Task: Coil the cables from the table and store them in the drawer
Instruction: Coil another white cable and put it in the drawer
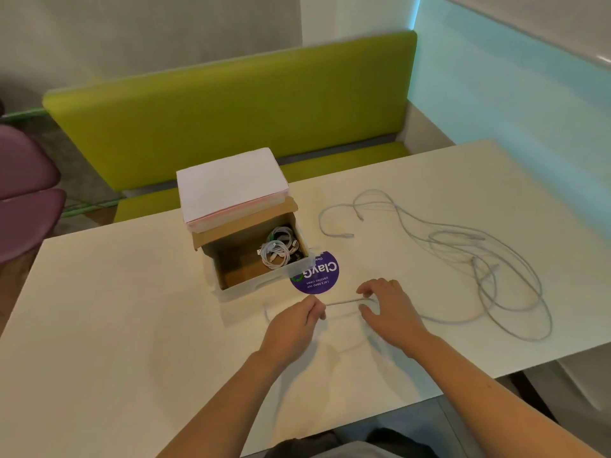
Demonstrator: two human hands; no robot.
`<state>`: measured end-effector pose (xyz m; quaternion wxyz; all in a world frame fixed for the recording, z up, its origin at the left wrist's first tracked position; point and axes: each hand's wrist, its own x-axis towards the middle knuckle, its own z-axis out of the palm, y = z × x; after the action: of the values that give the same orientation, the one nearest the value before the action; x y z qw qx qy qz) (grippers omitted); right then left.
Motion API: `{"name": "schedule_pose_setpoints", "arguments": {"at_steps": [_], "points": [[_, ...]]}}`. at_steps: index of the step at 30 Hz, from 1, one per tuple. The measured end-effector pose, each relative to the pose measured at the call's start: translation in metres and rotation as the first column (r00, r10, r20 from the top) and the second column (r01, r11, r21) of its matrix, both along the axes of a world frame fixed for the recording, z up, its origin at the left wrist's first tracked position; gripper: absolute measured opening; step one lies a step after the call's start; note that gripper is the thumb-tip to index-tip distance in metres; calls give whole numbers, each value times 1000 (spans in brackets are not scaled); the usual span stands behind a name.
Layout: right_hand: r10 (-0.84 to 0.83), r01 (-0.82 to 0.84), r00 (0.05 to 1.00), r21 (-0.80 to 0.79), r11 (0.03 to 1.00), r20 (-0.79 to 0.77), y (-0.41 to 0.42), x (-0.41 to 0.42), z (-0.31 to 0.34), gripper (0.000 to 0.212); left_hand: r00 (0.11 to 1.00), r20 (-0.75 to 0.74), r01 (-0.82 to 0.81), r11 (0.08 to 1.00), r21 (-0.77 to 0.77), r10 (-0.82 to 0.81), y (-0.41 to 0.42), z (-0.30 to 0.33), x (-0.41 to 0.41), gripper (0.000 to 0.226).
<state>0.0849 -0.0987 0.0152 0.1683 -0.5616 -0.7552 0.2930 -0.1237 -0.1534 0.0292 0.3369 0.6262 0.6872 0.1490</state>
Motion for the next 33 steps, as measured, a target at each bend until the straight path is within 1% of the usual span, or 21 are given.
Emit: {"name": "schedule_pose_setpoints", "arguments": {"at_steps": [2, 3, 5, 6, 7, 9, 11, 14, 16, 19, 21, 23, 25, 27, 29, 30, 31, 33], "points": [[-1, 3, 995, 25, 1000, -100, -1, -10, 14, 24, 999, 48, -1, 998, 68, -2, 14, 17, 8, 27], [-13, 19, 990, 45, 999, -139, 0, -14, 21, 20, 995, 96, -20, 995, 102, 11, 21, 25, 11, 28], [-72, 90, 979, 89, 992, -190, 5, -19, 37, 6, 974, 220, -82, 986, 143, 49, 35, 41, 16, 28], [-104, 129, 971, 103, 986, -216, 8, -19, 45, 1, 955, 286, -119, 983, 143, 74, 42, 48, 17, 26], [-142, 174, 957, 107, 979, -252, 12, -19, 53, 2, 935, 344, -143, 981, 133, 90, 48, 55, 18, 23], [-196, 234, 921, 77, 969, -336, 20, -16, 68, 4, 907, 407, -169, 978, 121, 106, 56, 66, 18, 19], [-203, 235, 898, 34, 971, -390, 26, -16, 84, 5, 893, 437, -180, 974, 137, 104, 62, 75, 21, 18], [-183, 186, 864, -40, 982, -469, 27, -18, 101, 10, 865, 494, -183, 971, 151, 87, 70, 86, 27, 21], [-201, 207, 836, -47, 977, -510, 28, -19, 108, 7, 855, 513, -161, 978, 133, 71, 78, 91, 31, 25], [-286, 337, 812, 8, 941, -509, 36, -14, 118, 6, 850, 525, -100, 992, 80, 43, 87, 93, 33, 36], [-363, 443, 767, 27, 896, -529, 43, -8, 125, 9, 868, 495, -39, 999, 11, 28, 90, 87, 32, 40], [-431, 537, 685, 8, 843, -588, 50, 1, 132, 13, 880, 474, 29, 999, -45, -5, 93, 75, 32, 36], [-483, 614, 593, -27, 789, -644, 55, 11, 138, 12, 880, 473, 73, 995, -63, -35, 96, 65, 34, 29], [-517, 667, 537, -41, 744, -667, 58, 22, 140, 12, 868, 497, 52, 996, -72, -9, 98, 62, 39, 27], [-553, 701, 528, -38, 713, -645, 60, 31, 136, 12, 818, 572, -2, 995, -101, 60, 102, 64, 45, 26], [-574, 709, 539, -36, 704, -617, 61, 35, 132, 13, 771, 629, -22, 992, -126, 97, 105, 66, 48, 26], [-590, 708, 559, -35, 705, -582, 62, 38, 128, 13, 701, 699, -42, 987, -158, 142, 108, 68, 51, 27], [-604, 684, 632, -16, 729, -486, 62, 45, 118, 9, 529, 815, -74, 970, -232, 235, 115, 75, 59, 28]]}}
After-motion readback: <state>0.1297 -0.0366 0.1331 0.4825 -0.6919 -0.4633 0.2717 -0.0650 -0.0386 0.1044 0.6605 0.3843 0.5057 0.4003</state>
